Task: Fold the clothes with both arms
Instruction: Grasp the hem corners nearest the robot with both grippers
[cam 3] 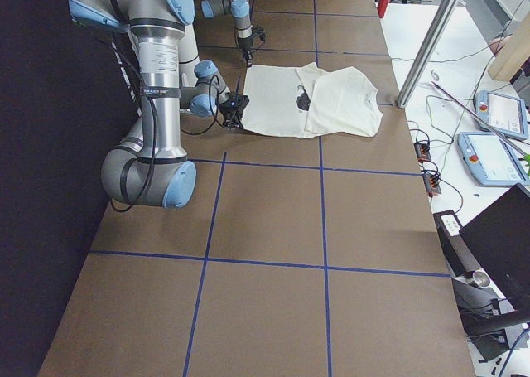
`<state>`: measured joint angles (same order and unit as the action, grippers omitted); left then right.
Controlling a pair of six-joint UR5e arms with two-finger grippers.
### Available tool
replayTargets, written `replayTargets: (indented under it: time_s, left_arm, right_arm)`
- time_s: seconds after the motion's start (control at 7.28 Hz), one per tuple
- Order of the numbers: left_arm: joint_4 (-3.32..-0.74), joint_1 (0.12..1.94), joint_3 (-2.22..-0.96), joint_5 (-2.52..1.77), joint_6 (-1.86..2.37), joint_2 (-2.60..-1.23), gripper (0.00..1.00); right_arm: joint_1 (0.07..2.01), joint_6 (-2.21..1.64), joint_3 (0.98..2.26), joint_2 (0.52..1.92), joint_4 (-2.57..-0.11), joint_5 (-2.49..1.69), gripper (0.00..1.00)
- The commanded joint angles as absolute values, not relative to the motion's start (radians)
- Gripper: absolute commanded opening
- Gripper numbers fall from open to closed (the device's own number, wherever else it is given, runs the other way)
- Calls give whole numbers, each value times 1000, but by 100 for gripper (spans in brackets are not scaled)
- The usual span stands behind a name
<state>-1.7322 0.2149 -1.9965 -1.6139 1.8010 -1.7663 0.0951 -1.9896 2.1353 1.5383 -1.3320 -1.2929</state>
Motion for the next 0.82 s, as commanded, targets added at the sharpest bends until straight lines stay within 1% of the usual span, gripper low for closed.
replayTargets:
  time_s: [0.0, 0.14, 0.27, 0.41, 0.69]
  left_arm:
    - [-1732, 215, -2005, -1618, 1799, -1778, 0]
    - [-1727, 216, -2022, -1618, 1799, -1778, 0]
    - [-1726, 224, -2089, -1620, 1799, -1763, 0]
    - [-1704, 224, -2130, -1621, 1805, -1764, 0]
    - [-1581, 216, -2297, -1659, 1825, -1749, 0]
  right_arm:
    - [95, -1990, 2135, 1539, -1331, -1293, 0]
    - [95, -1990, 2137, 1539, -1331, -1293, 0]
    - [95, -1990, 2170, 1540, -1333, -1295, 0]
    - [69, -1991, 2215, 1569, -1333, -1298, 0]
    - [-35, -1999, 2343, 1656, -1335, -1296, 0]
